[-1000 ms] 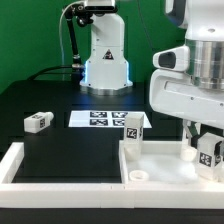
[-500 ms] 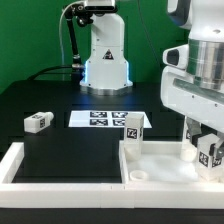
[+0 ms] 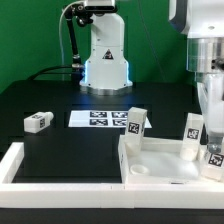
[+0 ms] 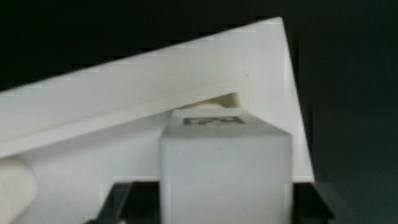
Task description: Assemble square table
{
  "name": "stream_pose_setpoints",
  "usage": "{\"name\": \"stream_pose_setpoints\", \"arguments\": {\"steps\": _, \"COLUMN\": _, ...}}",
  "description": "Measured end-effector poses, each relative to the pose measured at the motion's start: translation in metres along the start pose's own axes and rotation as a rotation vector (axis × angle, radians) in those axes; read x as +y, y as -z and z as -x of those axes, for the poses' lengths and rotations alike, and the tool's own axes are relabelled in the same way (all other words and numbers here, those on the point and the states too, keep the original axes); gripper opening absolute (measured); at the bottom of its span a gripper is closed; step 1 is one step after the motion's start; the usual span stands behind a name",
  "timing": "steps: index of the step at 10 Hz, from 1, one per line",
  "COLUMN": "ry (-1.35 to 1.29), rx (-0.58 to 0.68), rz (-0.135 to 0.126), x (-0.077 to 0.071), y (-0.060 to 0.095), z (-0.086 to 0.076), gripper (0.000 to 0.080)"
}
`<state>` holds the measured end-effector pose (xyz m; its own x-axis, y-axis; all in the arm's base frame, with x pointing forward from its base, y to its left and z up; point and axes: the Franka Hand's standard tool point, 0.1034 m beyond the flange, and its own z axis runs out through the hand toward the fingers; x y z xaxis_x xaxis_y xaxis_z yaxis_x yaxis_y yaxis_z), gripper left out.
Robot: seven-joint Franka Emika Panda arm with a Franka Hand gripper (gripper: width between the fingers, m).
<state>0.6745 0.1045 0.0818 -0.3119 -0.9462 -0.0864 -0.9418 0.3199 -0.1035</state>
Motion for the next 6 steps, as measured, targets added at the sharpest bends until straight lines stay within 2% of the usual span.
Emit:
{"name": "stream_pose_setpoints", "arguments": {"steps": 1, "ry": 0.018, "rx": 0.000, "rz": 0.000, "x": 0.0004, "y": -0.0003, "z": 0.0004, "gripper": 0.0386}}
{"name": "stream_pose_setpoints", "arguments": {"steps": 2, "ry": 0.053, "rx": 0.000, "rz": 0.001, "x": 0.0005, "y": -0.0005, "z": 0.0005, "gripper": 0.0521}}
{"name": "stream_pose_setpoints", "arguments": {"steps": 3, "ry": 0.058, "rx": 0.001, "rz": 0.001, "x": 0.0006, "y": -0.0004, "z": 0.0007, "gripper": 0.0521}}
{"name": "stream_pose_setpoints", "arguments": {"steps": 4, "ry": 0.273, "rx": 0.016, "rz": 0.014, "x": 0.0017, "y": 0.0026, "z": 0.0019, "gripper": 0.0627}}
{"name": "stream_pose_setpoints", "arguments": {"steps": 5, "ry": 0.550, "rx": 0.014, "rz": -0.006, "x": 0.0012, "y": 0.0032, "z": 0.0071, "gripper": 0.0643}}
{"name": "stream_pose_setpoints", "arguments": {"steps": 6, "ry": 0.593, "rx": 0.011, "rz": -0.008, "x": 0.0057, "y": 0.0001, "z": 0.0095, "gripper": 0.0643}}
